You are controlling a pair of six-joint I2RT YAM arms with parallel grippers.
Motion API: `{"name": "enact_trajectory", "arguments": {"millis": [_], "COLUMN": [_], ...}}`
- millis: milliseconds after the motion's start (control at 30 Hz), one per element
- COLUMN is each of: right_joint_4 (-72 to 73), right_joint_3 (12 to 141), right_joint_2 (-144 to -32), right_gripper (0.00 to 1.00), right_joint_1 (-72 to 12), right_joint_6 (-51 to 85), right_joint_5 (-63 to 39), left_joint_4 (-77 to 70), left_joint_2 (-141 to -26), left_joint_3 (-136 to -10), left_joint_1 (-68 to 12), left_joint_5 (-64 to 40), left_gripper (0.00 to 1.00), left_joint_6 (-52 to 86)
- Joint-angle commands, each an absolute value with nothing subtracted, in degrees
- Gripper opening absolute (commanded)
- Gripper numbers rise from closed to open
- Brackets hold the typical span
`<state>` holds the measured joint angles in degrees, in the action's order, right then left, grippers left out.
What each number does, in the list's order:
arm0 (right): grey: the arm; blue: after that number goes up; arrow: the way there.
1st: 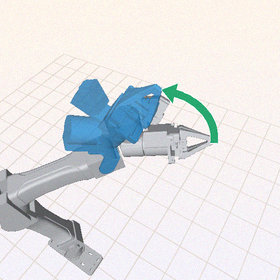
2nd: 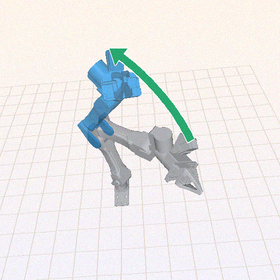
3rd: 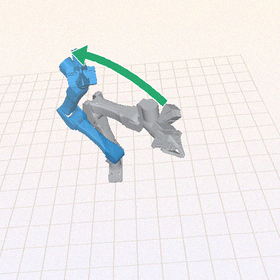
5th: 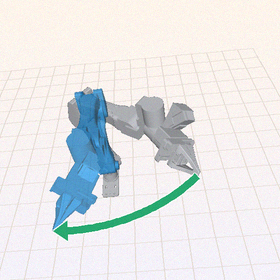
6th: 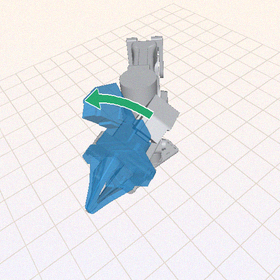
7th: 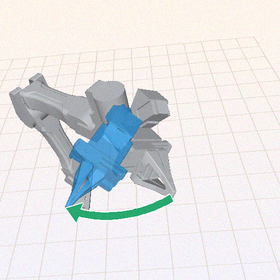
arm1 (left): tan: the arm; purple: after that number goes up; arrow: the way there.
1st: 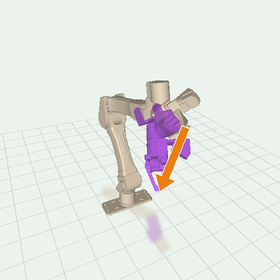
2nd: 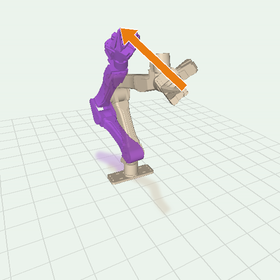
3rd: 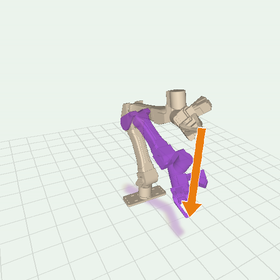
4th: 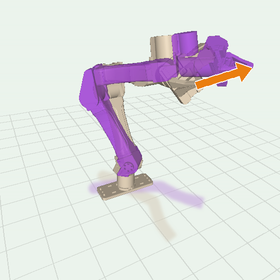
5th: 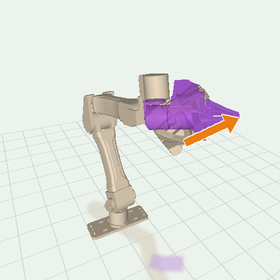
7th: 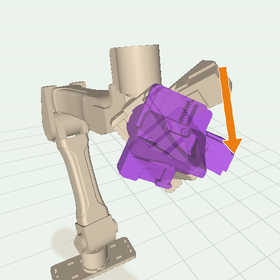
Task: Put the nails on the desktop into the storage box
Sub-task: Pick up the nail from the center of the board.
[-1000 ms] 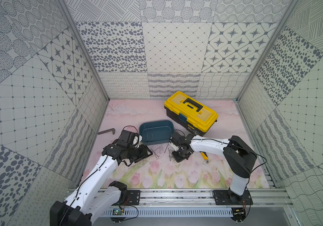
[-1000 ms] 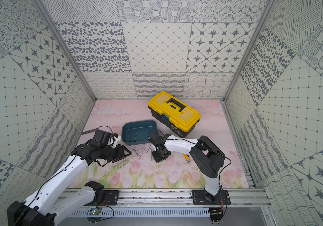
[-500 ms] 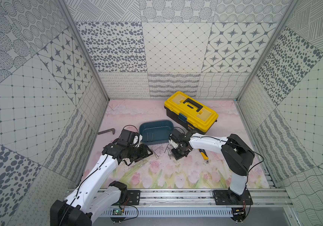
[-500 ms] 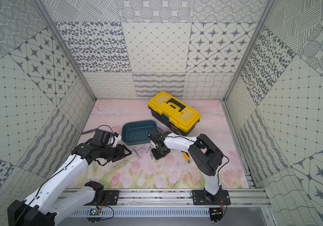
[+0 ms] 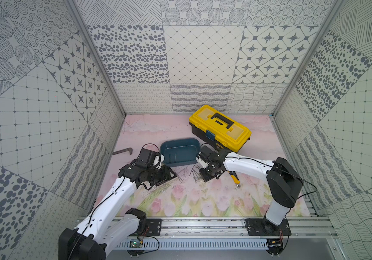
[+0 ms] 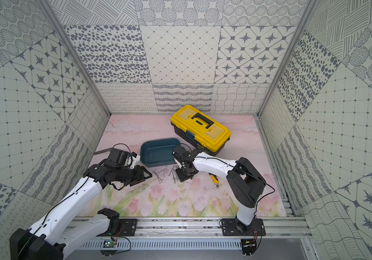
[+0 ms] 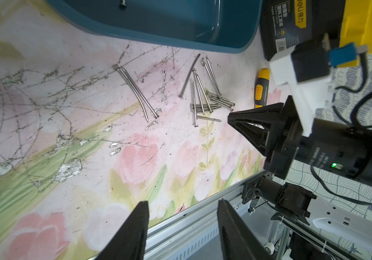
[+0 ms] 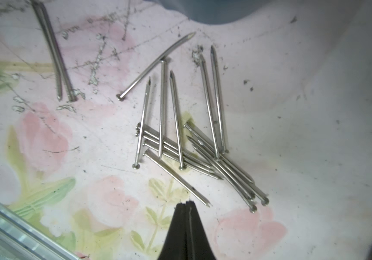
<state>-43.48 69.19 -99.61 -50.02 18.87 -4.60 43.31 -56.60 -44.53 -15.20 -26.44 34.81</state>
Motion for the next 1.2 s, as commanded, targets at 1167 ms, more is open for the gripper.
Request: {"name": "enact_trajectory", "arguments": {"millis": [1167], "right_joint_4": [-42.1], "right_joint_3": [77.3], "right_joint_2": [-113.4], "right_gripper": [0.25], "right_joint_1": [-49.9], "right_joint_6": [15.0], "right_joint_5": [-5.5], "left_joint_4": [36.1], "left_joint_2": [-59.0], "left_joint_3": [-44.2], "left_joint_1": [-14.7], "left_joint_5": [-32.8], "left_gripper": [0.58], "left_joint_6": [40.7]}}
